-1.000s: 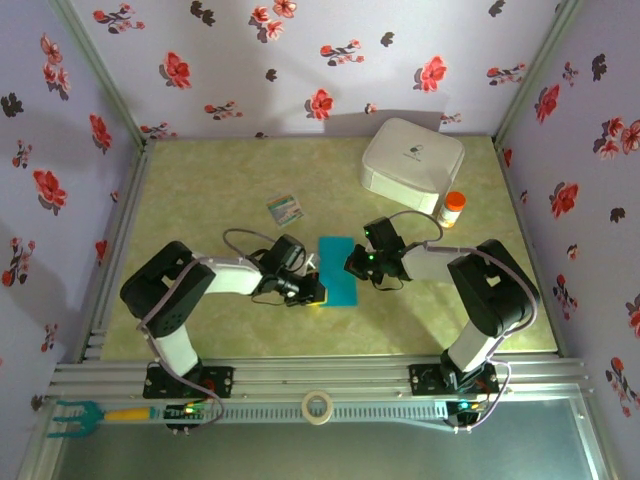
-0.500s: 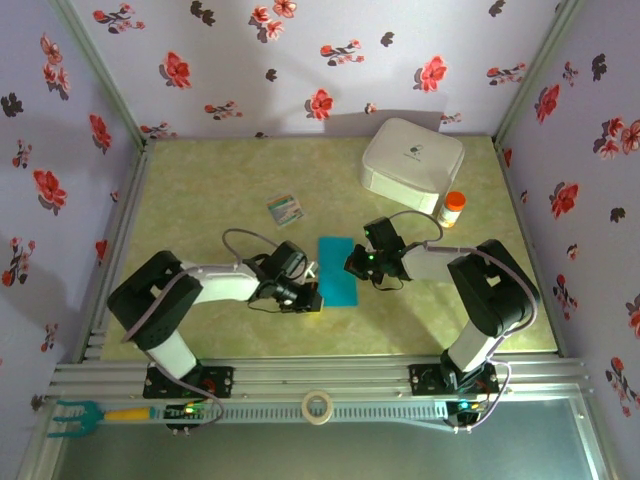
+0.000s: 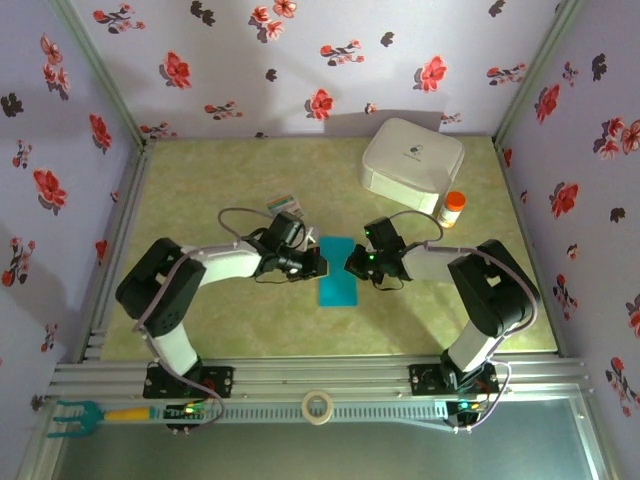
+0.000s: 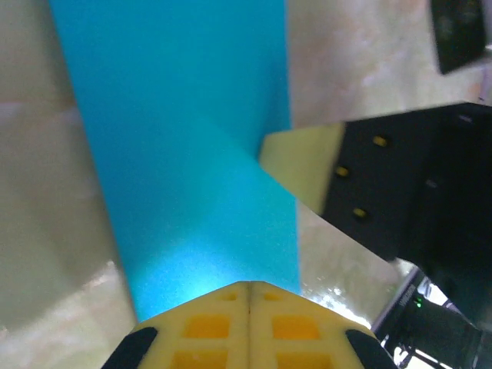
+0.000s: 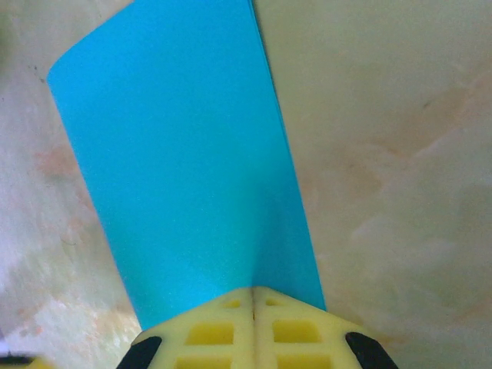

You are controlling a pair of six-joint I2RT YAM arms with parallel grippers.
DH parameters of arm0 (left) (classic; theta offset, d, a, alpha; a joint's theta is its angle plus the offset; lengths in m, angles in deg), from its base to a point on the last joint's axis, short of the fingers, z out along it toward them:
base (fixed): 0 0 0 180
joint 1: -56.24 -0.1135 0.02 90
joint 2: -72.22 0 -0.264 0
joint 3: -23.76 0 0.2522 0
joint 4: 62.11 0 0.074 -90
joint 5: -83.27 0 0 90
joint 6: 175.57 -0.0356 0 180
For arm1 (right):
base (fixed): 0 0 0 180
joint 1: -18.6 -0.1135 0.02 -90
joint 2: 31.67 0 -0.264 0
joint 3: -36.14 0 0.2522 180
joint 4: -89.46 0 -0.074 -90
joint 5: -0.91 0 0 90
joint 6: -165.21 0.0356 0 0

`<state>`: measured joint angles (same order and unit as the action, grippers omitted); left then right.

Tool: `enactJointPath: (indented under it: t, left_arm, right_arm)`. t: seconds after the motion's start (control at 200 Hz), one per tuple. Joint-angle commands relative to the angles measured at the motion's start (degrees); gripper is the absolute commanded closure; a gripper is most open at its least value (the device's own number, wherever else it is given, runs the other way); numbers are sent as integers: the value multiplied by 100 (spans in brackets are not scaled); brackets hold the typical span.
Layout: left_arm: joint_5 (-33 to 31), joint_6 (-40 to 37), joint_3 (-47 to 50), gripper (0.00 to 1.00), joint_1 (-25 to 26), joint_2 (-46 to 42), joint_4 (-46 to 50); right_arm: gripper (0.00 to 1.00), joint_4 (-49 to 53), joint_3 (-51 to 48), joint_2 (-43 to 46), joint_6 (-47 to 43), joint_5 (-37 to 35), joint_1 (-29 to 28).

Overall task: Fold a paper plane with a square sheet of paper (pick it up from the middle)
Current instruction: First fold the square sheet of paper in half at the center of the table.

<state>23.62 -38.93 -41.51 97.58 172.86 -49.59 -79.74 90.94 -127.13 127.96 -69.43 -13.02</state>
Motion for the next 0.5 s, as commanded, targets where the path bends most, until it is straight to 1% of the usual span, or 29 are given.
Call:
enactJointPath:
  t: [0.0, 0.095, 0.21, 0.32, 0.43, 0.495]
  left_arm:
    - [250, 122, -117, 98, -3, 306, -87]
    - [269, 114, 59, 97, -4, 458, -96]
    - [85, 66, 314, 97, -11, 527, 44]
    - [-39, 106, 430, 97, -12, 408, 113]
    - [-63, 221, 185, 97, -9, 176, 245]
    - [-41, 200, -117, 97, -26, 57, 367]
  right_arm:
    - [100, 733, -247, -101, 11, -446, 59]
    - [100, 736, -237, -110, 7, -437, 59]
    - [100, 721, -239, -116, 3, -435, 59]
    - [100, 739, -212, -114, -18, -428, 60]
    - [100, 807, -156, -115, -119, -393, 59]
    - [100, 855, -125, -114, -187, -372, 63]
